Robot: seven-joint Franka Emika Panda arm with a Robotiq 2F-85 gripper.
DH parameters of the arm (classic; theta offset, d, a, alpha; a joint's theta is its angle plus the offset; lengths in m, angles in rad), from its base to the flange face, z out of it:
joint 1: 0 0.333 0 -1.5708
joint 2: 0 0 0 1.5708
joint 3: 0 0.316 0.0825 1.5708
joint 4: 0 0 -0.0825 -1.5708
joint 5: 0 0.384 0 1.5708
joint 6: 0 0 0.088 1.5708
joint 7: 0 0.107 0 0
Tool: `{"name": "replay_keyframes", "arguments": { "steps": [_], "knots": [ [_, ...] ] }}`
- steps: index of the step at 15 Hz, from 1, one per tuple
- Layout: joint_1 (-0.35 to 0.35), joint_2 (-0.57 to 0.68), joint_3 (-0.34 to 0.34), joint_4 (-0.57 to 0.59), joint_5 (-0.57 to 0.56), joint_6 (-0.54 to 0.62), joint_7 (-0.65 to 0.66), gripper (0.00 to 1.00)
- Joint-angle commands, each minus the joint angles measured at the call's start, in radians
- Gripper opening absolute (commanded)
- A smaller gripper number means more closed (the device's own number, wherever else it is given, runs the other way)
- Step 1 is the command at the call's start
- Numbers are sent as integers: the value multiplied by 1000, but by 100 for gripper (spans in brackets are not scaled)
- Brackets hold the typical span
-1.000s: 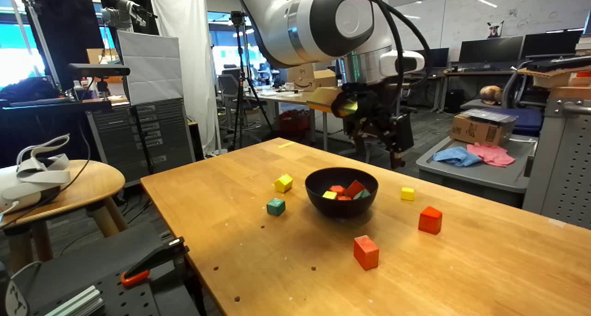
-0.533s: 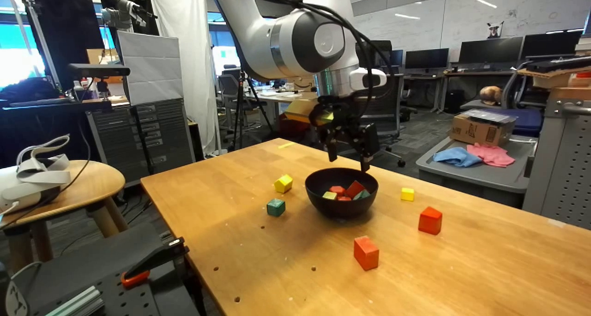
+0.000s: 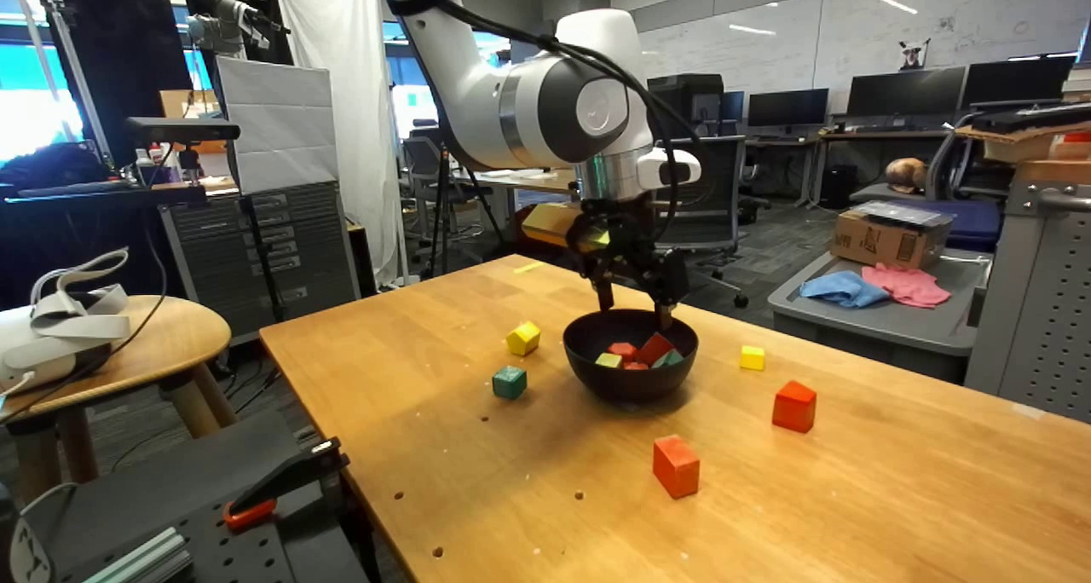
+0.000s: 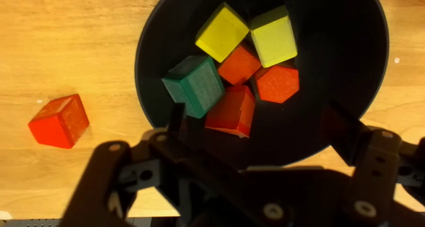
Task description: Take the blocks from the black bowl one at a time and place them on the table
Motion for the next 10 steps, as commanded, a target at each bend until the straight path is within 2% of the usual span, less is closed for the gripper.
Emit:
{"name": "replay_keyframes", "arguments": {
  "steps": [1, 2, 3, 10],
  "knots": [
    [1, -1, -1, 1, 3, -2, -4, 100],
    [1, -1, -1, 2, 3, -2, -4, 100],
    [23, 14, -29, 11, -25, -2, 37, 100],
    [12, 147, 14, 102, 25, -102, 18, 100]
  ]
}}
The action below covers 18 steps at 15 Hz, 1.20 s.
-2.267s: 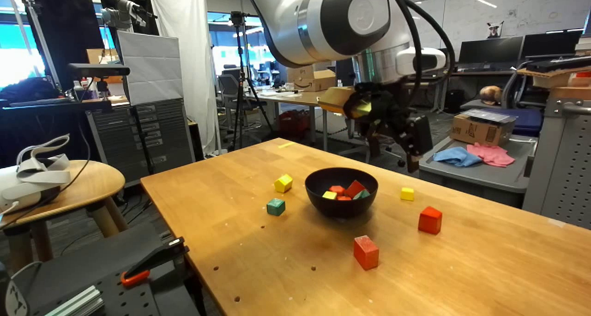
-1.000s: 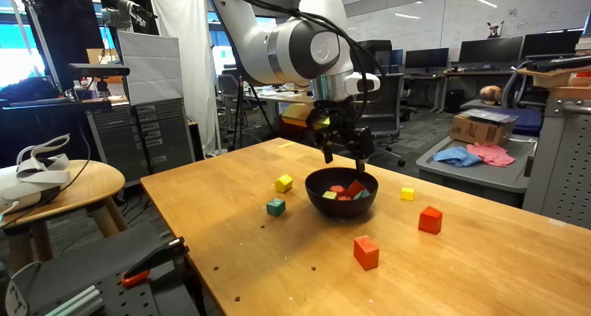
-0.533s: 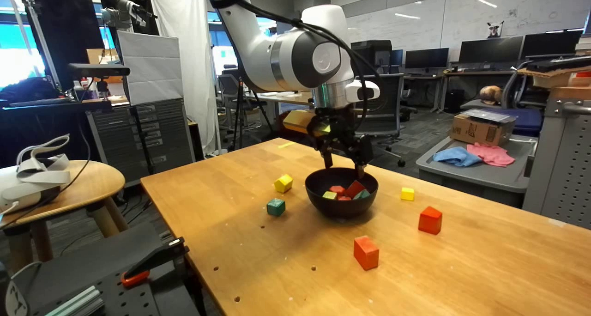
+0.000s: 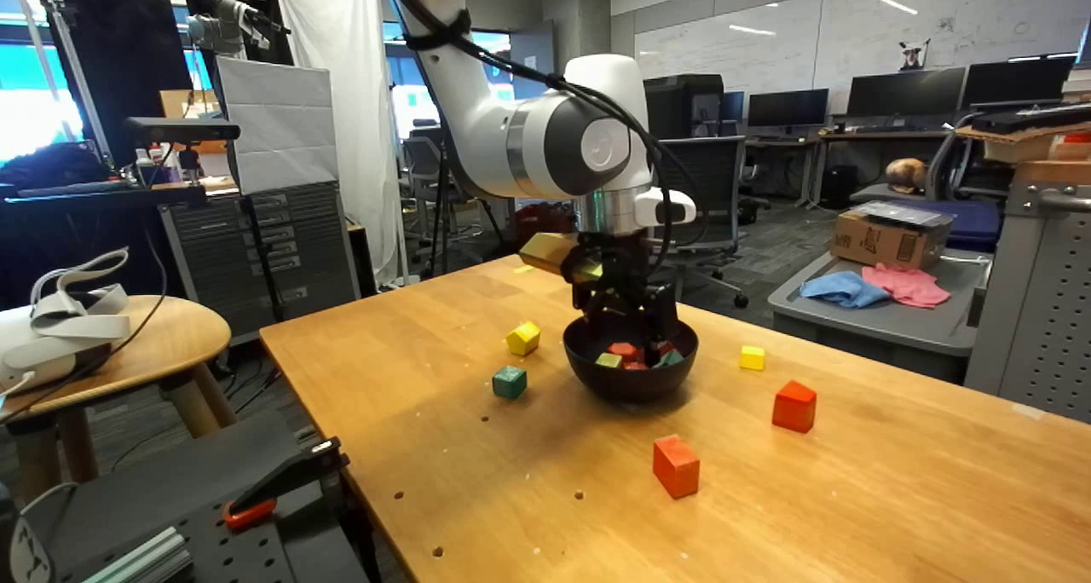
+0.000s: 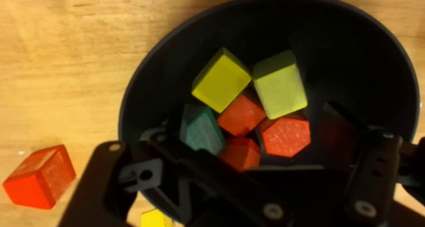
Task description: Take the blocks from the black bowl one at a time and place them on the table
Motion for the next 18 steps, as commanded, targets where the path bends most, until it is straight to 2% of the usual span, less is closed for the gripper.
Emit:
{"name": "replay_keyframes", "arguments": {
  "steps": [1, 4, 5, 6, 14, 18],
  "knots": [
    [3, 66, 19, 75, 28, -72, -7, 100],
    [6, 99, 28, 107, 36, -115, -6, 100],
    [8, 105, 28, 116, 37, -125, -3, 92],
    [13, 107, 20, 124, 29, -136, 5, 74],
    [47, 107, -13, 144, -5, -156, 61, 15],
    [69, 85, -34, 133, -22, -143, 87, 16]
  ]
}}
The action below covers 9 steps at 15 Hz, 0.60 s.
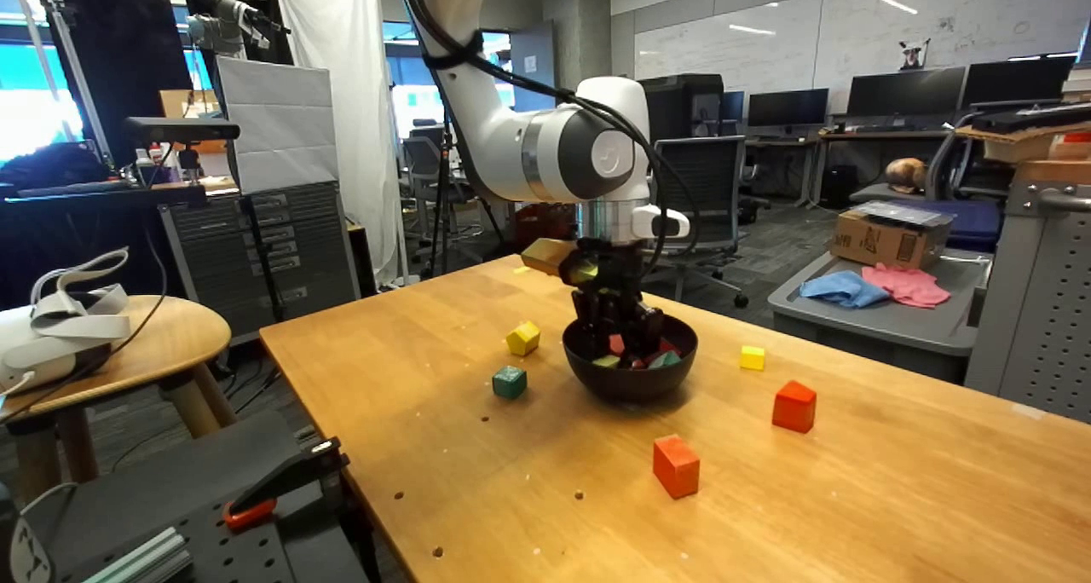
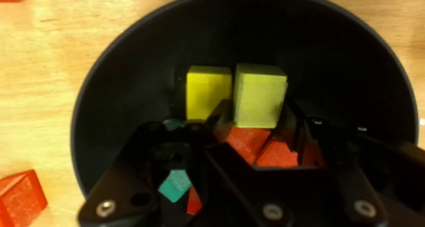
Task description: Take the blocks from the black bowl one at a time and place them on the table
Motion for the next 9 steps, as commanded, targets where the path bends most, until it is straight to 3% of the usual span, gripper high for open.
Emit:
{"name": "replay_keyframes", "arguments": {
  "steps": [1, 9],
  "knots": [
    [40, -11, -38, 8, -44, 9, 52, 16],
    [156, -216, -138, -90, -272, 83, 211, 15]
  ]
}}
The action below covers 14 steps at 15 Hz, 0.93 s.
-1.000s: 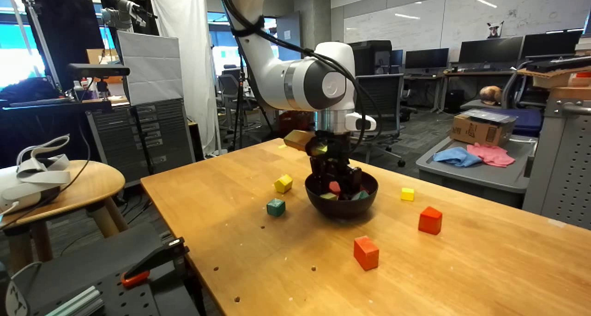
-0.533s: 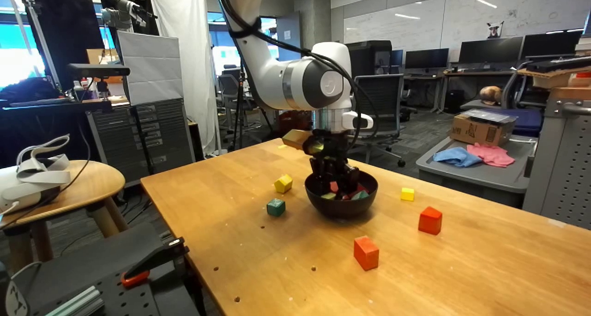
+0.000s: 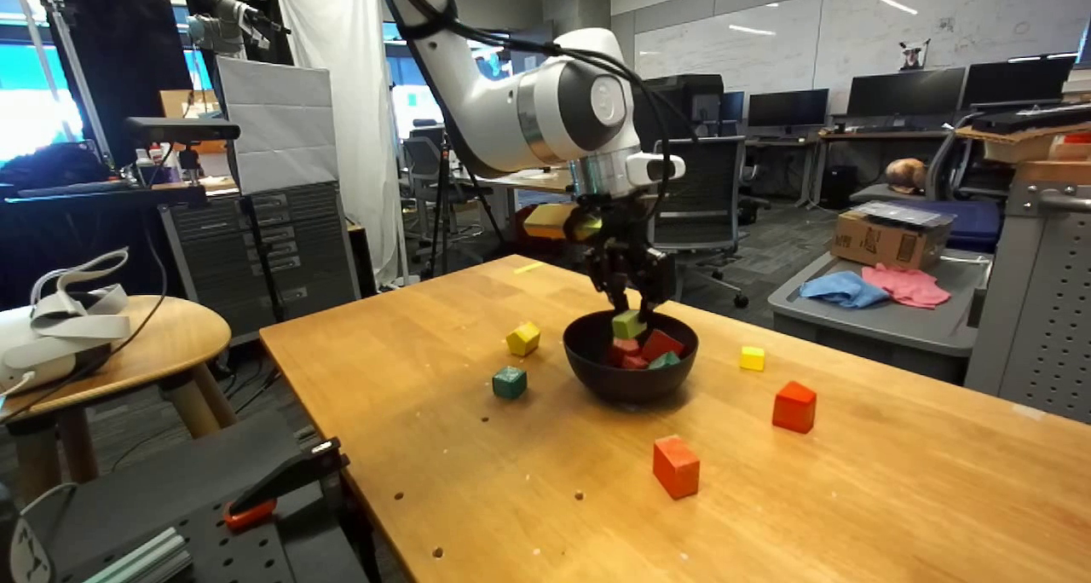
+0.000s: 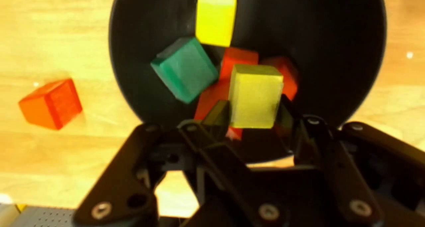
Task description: Take the blocks from the black bowl one at a time and place them on the table
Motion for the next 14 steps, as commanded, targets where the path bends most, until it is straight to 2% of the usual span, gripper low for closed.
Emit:
{"name": "replay_keyframes", "arguments": {
  "steps": [1, 6, 9, 11, 14],
  "knots": [
    [57, -144, -50, -89, -126, 21, 104, 16],
    [25, -342, -21, -304, -218, -14, 216, 16],
    [-12, -426, 30, -455, -170, -7, 259, 16],
    [-36, -434, 65, -536, -121, 22, 285, 16],
    [-66, -349, 104, -602, -26, 109, 311, 16]
  ]
}}
